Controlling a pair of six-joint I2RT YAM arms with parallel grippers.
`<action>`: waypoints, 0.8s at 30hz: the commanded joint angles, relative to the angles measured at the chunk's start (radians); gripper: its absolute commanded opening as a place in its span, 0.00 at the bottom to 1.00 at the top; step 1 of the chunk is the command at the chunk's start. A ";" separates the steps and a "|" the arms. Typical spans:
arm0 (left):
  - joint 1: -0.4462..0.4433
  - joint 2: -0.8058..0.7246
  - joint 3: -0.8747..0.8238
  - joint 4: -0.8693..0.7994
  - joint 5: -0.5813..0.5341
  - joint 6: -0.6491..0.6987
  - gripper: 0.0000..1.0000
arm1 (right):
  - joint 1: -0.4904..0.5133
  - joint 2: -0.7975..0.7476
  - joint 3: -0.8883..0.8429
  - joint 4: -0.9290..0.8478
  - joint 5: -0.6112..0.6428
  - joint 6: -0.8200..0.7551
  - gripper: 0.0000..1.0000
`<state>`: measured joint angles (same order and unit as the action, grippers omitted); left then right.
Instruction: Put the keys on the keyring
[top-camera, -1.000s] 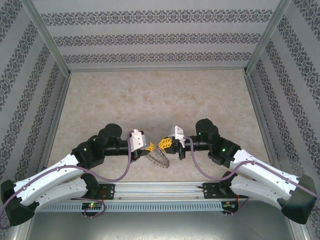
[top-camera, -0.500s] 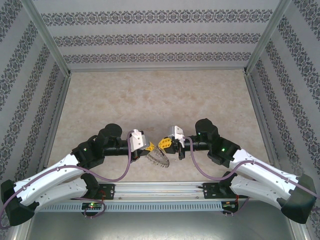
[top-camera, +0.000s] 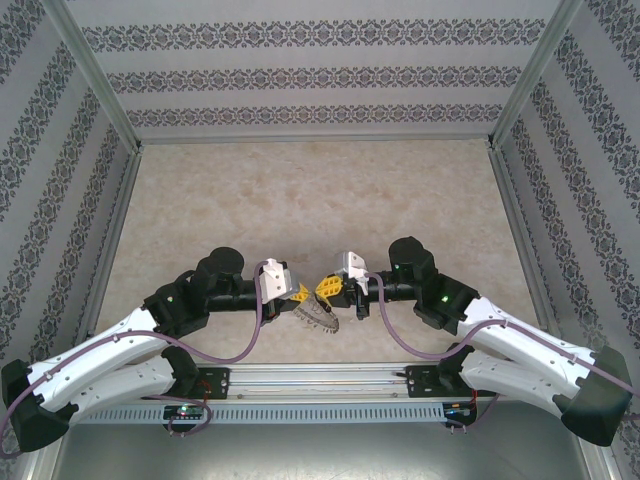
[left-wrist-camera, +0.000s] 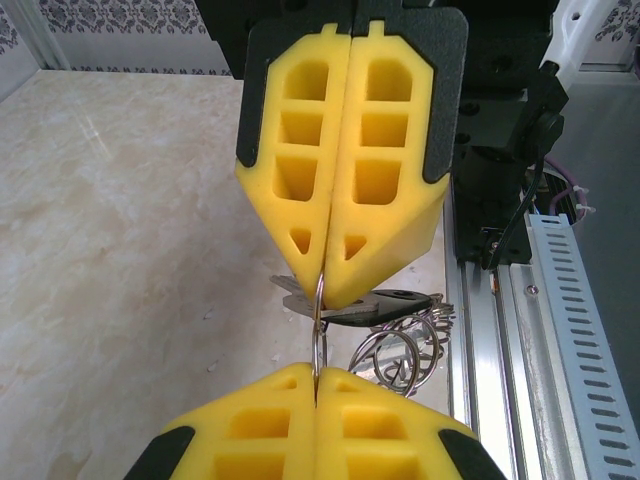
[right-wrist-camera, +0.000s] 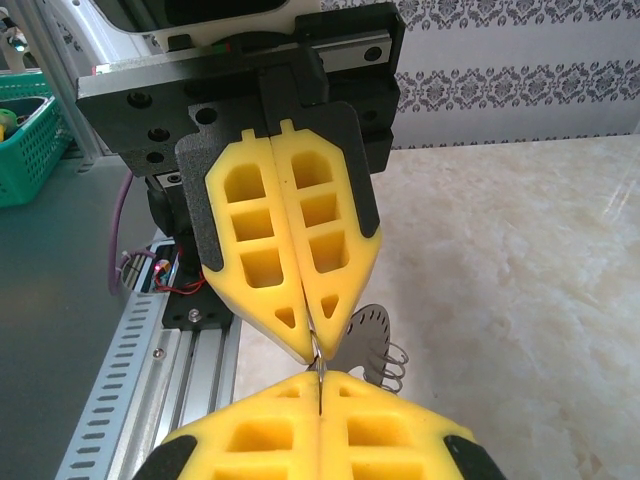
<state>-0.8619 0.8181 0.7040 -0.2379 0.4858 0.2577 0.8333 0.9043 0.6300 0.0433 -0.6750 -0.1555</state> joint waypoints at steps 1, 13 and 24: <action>0.004 -0.012 0.013 0.071 0.023 0.021 0.00 | -0.006 -0.013 -0.004 0.035 -0.006 0.009 0.00; 0.004 -0.013 0.012 0.071 0.024 0.023 0.00 | -0.006 0.006 0.006 0.023 0.025 0.020 0.00; 0.003 0.005 0.024 0.051 0.020 0.037 0.00 | -0.023 0.046 0.035 -0.009 0.058 0.090 0.00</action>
<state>-0.8616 0.8238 0.7040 -0.2382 0.4698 0.2668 0.8265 0.9283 0.6331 0.0383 -0.6521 -0.1089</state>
